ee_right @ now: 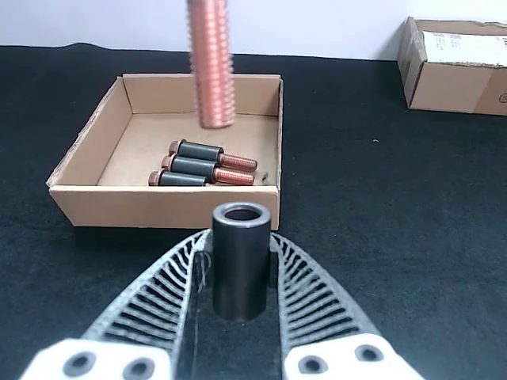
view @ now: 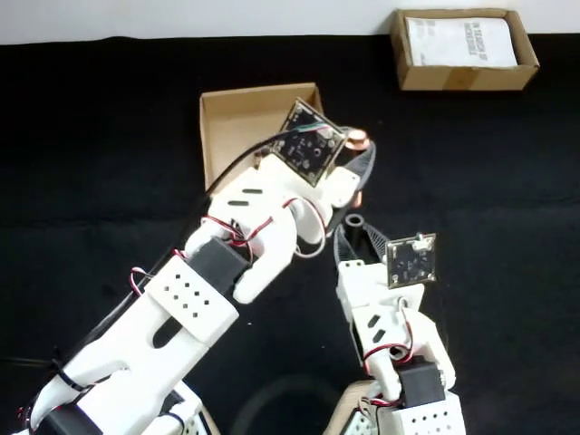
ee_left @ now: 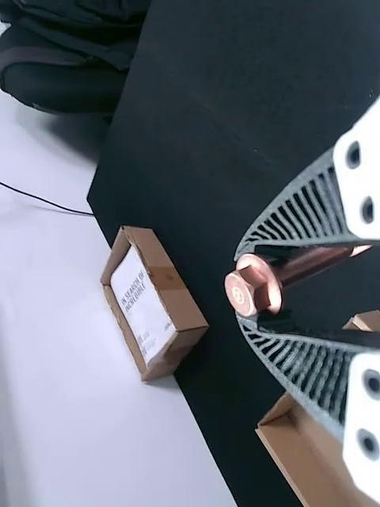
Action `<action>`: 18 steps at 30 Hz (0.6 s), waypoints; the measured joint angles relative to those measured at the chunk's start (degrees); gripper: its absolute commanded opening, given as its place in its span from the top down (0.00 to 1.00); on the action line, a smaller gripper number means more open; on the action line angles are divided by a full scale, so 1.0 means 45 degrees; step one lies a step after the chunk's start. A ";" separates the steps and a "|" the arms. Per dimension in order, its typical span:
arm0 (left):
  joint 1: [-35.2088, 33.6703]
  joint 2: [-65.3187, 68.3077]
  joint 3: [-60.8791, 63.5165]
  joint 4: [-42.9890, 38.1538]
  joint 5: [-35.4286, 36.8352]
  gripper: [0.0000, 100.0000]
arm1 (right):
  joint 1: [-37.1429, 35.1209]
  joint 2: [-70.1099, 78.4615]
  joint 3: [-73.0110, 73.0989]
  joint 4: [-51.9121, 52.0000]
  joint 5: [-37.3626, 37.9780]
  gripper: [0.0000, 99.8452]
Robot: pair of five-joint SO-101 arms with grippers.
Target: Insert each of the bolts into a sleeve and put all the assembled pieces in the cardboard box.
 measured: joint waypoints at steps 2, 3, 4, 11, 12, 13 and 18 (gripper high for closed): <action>0.0020 0.0039 0.0039 0.0000 0.0000 0.99 | -0.0020 0.0000 0.0000 0.0000 0.0000 0.99; 0.0020 0.0078 0.0039 0.0000 0.0000 0.99 | -0.0020 0.0000 0.0000 0.0000 0.0000 0.99; 0.0020 0.0098 0.0137 0.0000 0.0000 0.99 | -0.0020 0.0000 0.0000 0.0000 0.0000 0.99; 0.0020 0.0098 0.1895 -0.1524 0.0000 0.99 | -0.0020 0.0000 0.0000 0.0000 0.0000 0.99; 0.0020 0.0098 0.2168 -0.1797 0.0000 0.99 | -0.0020 0.0000 0.0000 0.0000 0.0000 0.99; 0.0000 0.0098 0.2403 -0.2071 0.0000 0.99 | -0.0020 0.0000 0.0000 0.0000 0.0000 0.99; -0.0020 0.0586 0.2676 -0.3048 0.0020 0.99 | -0.0020 0.0000 0.0000 0.0000 0.0000 0.99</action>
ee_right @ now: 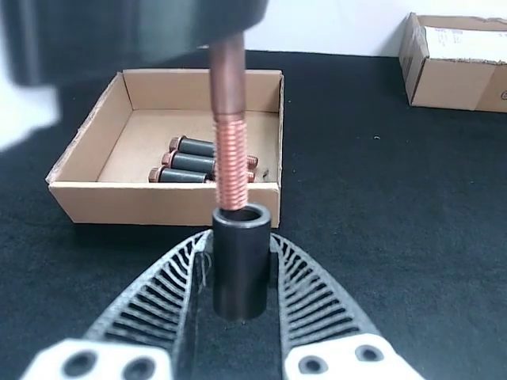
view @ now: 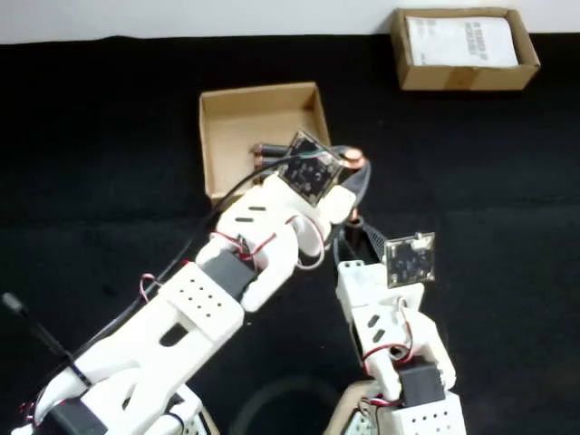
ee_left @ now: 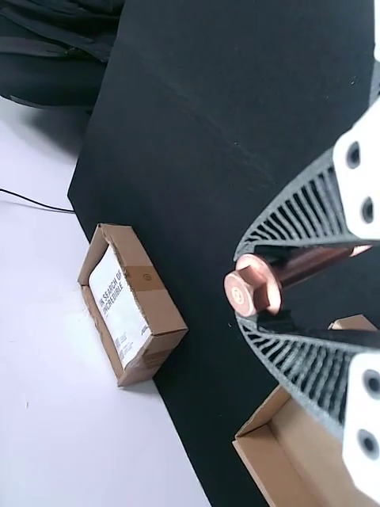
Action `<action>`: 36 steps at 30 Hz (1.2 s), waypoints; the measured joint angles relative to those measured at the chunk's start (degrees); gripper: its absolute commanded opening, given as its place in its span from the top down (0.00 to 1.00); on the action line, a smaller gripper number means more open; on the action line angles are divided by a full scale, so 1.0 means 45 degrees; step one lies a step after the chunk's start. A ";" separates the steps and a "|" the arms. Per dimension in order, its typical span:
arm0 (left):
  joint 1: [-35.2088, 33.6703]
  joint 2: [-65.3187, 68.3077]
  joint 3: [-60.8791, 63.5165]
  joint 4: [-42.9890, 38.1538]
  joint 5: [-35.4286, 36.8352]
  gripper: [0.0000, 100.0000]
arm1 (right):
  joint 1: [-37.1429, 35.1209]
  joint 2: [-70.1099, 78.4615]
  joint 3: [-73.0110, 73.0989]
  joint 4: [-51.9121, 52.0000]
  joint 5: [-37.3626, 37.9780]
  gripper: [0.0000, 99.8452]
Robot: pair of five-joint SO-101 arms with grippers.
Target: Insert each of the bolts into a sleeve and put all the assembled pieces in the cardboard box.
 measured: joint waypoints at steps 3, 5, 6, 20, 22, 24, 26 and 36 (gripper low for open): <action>0.0000 0.0352 0.0000 -0.0449 0.0020 0.99 | 0.0000 0.0000 0.0000 0.0000 0.0000 0.99; 0.0176 0.0371 0.0000 -0.0488 0.0039 0.99 | 0.0020 0.0000 0.0000 0.0000 0.0000 0.99; 0.0293 0.0371 0.0000 -0.0508 0.0059 0.99 | 0.0020 0.0000 0.0000 0.0000 0.0000 0.99; 0.0625 -0.0547 -0.0059 0.1778 0.0781 0.99 | -0.0020 0.0000 0.0000 0.0000 -0.0020 0.99; 0.0625 -0.0527 -0.0039 0.2208 0.0821 0.99 | -0.0039 0.0000 0.0000 0.0000 0.0000 0.99; 0.0664 -0.0527 -0.0020 0.2462 0.0821 0.99 | -0.0039 0.0000 0.0000 0.0000 0.0000 0.99; 0.0684 -0.0527 -0.0020 0.2481 0.0821 0.99 | -0.0039 0.0000 0.0000 0.0000 0.0000 0.99; 0.1094 -0.0547 0.0469 0.3087 0.0821 0.85 | -0.0039 -0.0020 0.0000 0.0000 0.0000 0.99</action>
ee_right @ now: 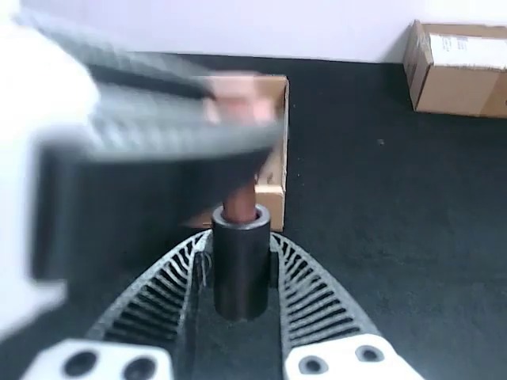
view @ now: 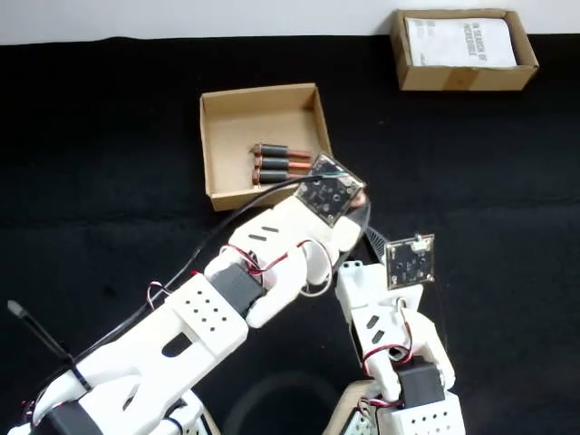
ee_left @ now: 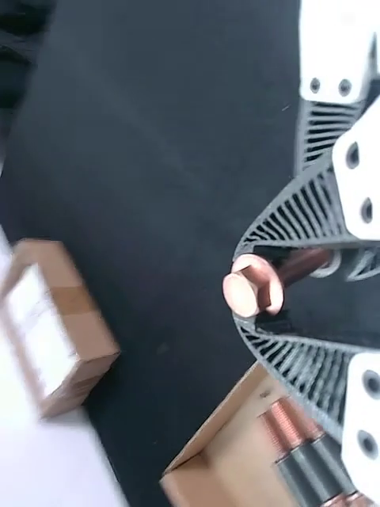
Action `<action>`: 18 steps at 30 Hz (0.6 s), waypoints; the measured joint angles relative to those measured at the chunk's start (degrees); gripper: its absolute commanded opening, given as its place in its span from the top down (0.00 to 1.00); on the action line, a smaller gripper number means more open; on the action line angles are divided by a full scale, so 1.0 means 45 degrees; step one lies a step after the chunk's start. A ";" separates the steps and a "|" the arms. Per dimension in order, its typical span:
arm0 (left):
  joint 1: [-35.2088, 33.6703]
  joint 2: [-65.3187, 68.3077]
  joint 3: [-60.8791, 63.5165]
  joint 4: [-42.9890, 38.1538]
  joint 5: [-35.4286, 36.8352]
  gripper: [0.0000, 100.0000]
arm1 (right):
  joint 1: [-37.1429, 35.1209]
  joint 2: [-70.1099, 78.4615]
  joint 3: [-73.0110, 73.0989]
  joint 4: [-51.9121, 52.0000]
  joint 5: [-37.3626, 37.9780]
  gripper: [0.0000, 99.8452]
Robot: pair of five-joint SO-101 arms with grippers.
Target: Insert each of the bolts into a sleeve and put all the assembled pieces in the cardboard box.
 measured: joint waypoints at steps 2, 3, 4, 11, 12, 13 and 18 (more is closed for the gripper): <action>0.0000 0.0000 0.0000 0.0664 0.0156 0.79 | 0.0000 0.0020 0.0000 0.0020 0.0000 0.99; 0.0000 -0.0059 -0.0020 0.1035 0.0391 0.78 | 0.0000 0.0020 0.0000 0.0020 0.0000 0.99; 0.0000 -0.0117 -0.0020 0.1426 0.0664 0.78 | 0.0059 0.0020 0.0000 0.0020 0.0000 0.99; 0.0020 -0.0215 -0.1368 0.4747 0.1035 0.82 | 0.0098 0.0039 -0.0234 0.0293 0.0000 0.99; 0.0020 -0.0352 -0.1797 0.5431 0.1035 0.82 | 0.0176 0.0039 -0.0313 0.0469 0.0000 0.99; 0.0020 -0.0606 -0.2247 0.6212 0.0996 0.83 | 0.0313 0.0059 -0.0430 0.0645 0.0000 0.99; 0.0098 -0.2774 -0.4063 1.0022 0.0977 0.89 | 0.0606 0.1700 -0.2188 0.0977 0.0313 0.99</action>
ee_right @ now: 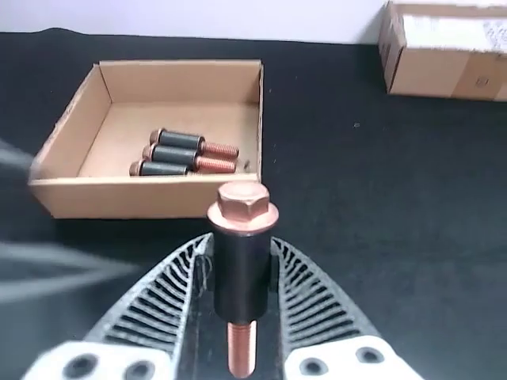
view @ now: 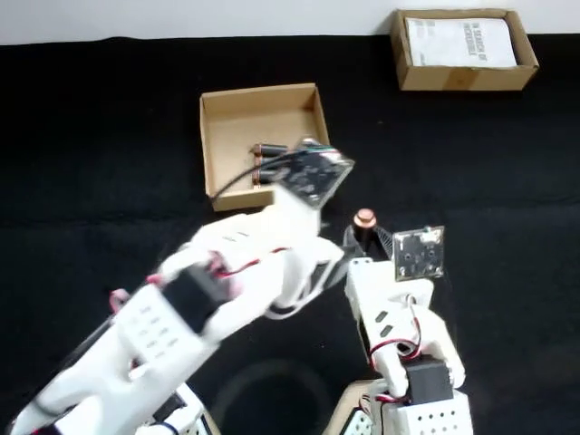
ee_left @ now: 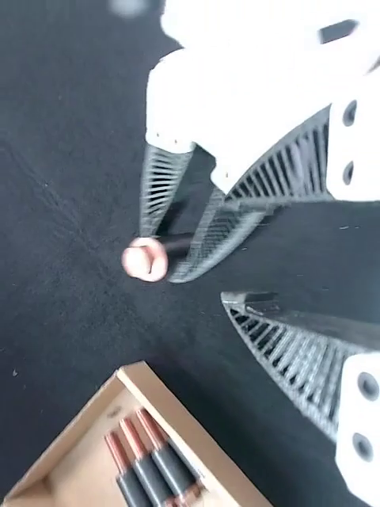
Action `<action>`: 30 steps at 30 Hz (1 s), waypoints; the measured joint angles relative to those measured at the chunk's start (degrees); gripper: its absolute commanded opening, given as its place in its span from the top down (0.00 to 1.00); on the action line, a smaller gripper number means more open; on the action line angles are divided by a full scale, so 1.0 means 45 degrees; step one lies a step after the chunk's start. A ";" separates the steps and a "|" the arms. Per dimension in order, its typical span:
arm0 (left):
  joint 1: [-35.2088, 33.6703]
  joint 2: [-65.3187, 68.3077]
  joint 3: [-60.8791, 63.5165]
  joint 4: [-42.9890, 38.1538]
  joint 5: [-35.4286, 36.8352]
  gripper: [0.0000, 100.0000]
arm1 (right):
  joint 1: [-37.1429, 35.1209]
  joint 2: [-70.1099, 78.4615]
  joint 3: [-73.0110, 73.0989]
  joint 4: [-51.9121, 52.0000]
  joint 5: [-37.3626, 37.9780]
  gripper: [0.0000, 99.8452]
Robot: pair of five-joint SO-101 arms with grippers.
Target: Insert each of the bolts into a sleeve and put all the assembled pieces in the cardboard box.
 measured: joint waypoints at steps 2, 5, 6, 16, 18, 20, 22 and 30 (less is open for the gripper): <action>-0.0059 -0.1133 -0.0215 0.1094 0.0000 0.93 | 0.0020 0.1231 -0.0996 0.0000 0.0000 0.99; -0.1035 -0.2969 -0.0274 0.2032 0.0000 0.99 | 0.0020 0.3497 -0.2598 -0.0508 0.0000 0.99; -0.1563 -0.3575 -0.0274 0.2188 -0.0020 0.99 | 0.0020 0.4357 -0.3165 -0.0840 0.0000 0.99; -0.9104 -0.8791 0.3829 0.0430 -0.0391 0.99 | -0.1016 1.4632 -0.9534 -0.2071 0.3184 0.99; -1.0237 -1.0022 0.5275 -0.0254 -0.0391 0.99 | -0.1153 1.6449 -1.0901 -0.2071 0.4415 0.99; -1.1155 -1.1272 0.6779 -0.0840 -0.0391 0.99 | -0.1309 1.8071 -1.2230 -0.2071 0.5783 0.99; -1.1937 -1.2347 0.8147 -0.1270 -0.0371 0.99 | -0.1504 1.9497 -1.3480 -0.2090 0.7111 0.99; -1.3128 -1.2659 1.1116 -0.1641 -0.0391 0.99 | -0.2364 2.3521 -1.6684 -0.2149 1.1233 0.99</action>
